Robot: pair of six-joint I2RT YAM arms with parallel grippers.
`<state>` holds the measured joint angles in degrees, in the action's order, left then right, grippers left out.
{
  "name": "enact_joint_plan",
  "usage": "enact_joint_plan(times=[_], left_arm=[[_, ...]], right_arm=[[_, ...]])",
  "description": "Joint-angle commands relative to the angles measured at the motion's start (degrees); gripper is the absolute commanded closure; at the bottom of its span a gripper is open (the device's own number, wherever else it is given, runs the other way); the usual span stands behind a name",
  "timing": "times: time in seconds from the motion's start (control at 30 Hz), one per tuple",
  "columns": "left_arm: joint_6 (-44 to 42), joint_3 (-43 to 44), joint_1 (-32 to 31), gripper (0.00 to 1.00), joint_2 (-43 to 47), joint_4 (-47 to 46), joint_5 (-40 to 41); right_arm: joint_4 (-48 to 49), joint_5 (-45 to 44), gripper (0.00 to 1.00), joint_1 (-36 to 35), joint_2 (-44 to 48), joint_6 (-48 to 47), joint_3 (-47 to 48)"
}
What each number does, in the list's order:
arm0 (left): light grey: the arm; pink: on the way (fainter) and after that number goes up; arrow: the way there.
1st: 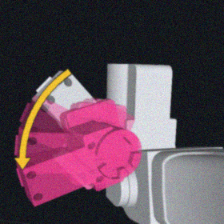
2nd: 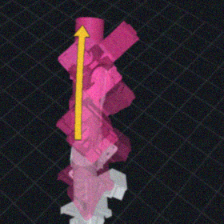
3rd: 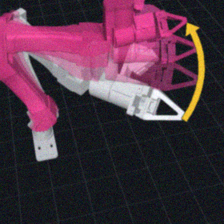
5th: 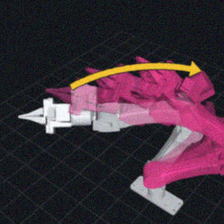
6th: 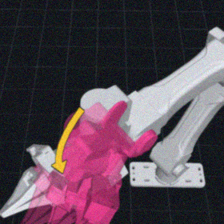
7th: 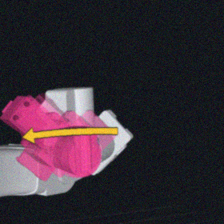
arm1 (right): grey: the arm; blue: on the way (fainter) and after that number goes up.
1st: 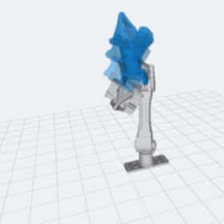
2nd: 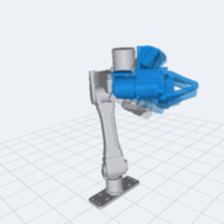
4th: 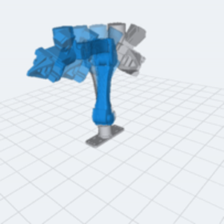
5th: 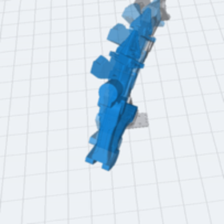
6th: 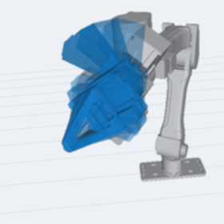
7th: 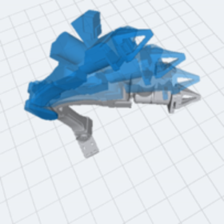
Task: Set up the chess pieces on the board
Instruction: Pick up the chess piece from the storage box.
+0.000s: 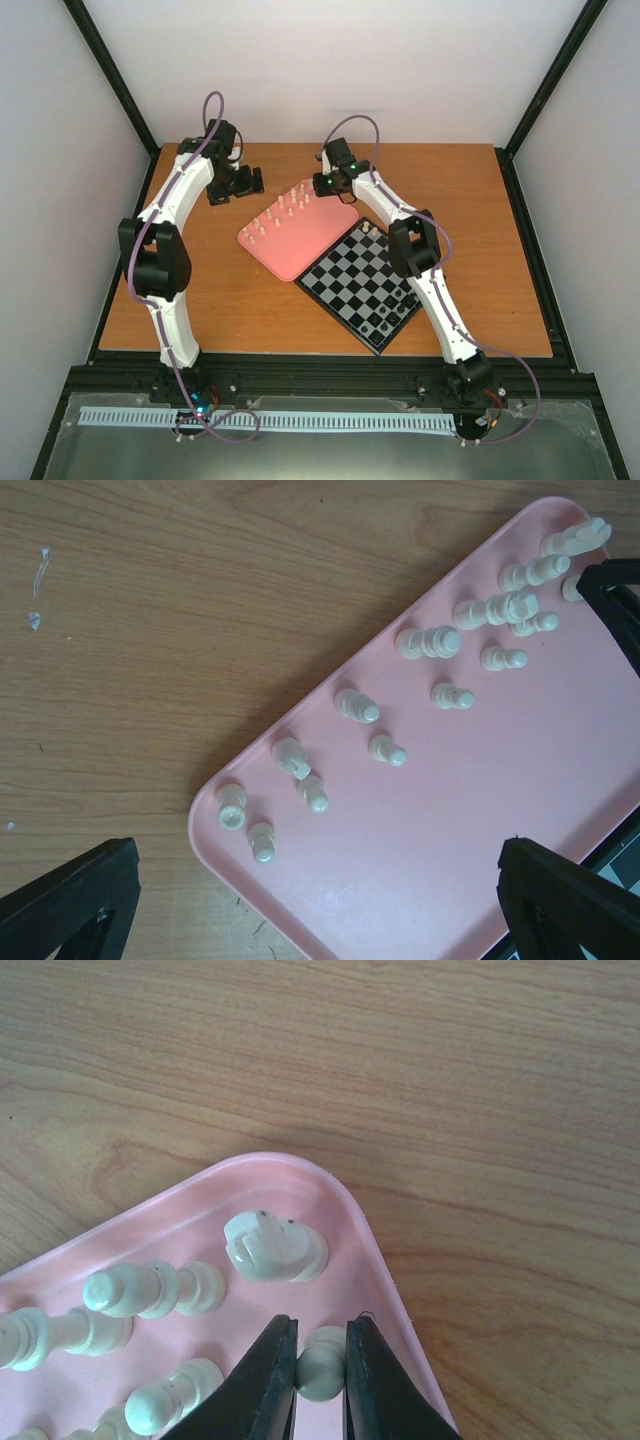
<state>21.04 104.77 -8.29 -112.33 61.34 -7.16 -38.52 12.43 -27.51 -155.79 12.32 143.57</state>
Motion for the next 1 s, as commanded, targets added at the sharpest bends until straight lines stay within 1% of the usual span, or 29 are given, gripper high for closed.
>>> enact_joint_plan(times=[0.0,0.17,0.37,0.43,0.57,0.7,0.83,0.97], left_arm=[[0.8,0.2,0.5,0.00,1.5,-0.4,-0.4],[0.7,0.2,0.6,0.00,1.6,-0.4,-0.2],[0.7,0.8,0.6,0.00,1.4,-0.2,0.1],[0.6,1.3,0.6,0.00,1.1,0.1,0.2],[0.6,2.1,0.5,0.00,0.8,0.4,0.4],[0.6,2.2,0.6,0.00,0.3,0.3,-0.1],[0.8,2.1,0.5,0.00,0.0,0.3,-0.4],[0.8,1.8,0.6,0.00,0.1,0.2,-0.5]], right_arm=[[-2.1,-0.7,0.88,-0.1,3.5,-1.1,1.6],[-3.7,0.2,0.88,0.0,9.2,-1.8,0.0],[-4.7,0.8,0.89,-0.3,20.1,-3.8,-11.1],[-4.9,0.7,0.90,-0.3,24.6,-4.4,-17.1],[-1.4,-0.7,0.90,-0.2,37.2,-5.3,-35.5],[0.6,-1.7,0.90,-0.5,46.3,-6.6,-49.8],[3.5,-2.4,0.90,-0.6,52.2,-5.6,-59.8],[6.8,-3.2,0.91,-0.6,54.9,-3.2,-67.5]])
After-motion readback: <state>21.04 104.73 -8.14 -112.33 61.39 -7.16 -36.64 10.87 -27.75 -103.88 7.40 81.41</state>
